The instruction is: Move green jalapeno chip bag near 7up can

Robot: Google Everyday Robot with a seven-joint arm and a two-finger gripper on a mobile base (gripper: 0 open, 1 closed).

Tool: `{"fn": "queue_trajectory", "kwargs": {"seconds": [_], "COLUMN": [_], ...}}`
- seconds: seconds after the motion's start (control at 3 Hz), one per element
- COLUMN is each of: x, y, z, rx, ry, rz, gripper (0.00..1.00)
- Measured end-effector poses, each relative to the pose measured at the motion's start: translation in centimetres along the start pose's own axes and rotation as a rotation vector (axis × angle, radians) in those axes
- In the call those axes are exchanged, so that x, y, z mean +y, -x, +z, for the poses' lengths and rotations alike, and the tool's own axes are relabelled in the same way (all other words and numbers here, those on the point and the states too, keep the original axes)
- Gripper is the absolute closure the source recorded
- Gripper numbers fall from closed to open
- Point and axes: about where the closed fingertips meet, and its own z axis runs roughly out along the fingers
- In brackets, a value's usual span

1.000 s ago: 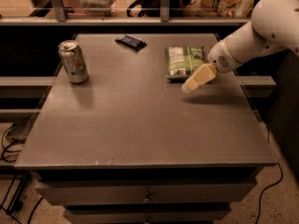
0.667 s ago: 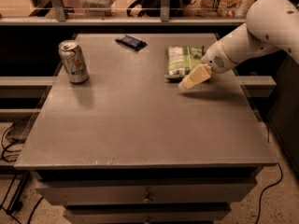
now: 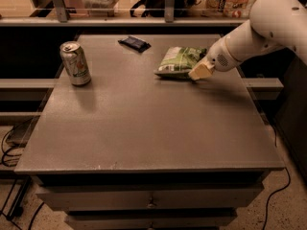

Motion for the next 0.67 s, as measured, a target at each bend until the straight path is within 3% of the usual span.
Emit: {"fn": "queue_trajectory", "kwargs": {"seconds": [0.33, 0.67], "x": [0.5, 0.9], "y": [2.3, 4.5], "z": [-0.5, -0.9], "rx": [-0.017, -0.044], "ry": [-0.004, 0.01], "rz": [-0.054, -0.102], "gripper": [0.96, 1.0]}}
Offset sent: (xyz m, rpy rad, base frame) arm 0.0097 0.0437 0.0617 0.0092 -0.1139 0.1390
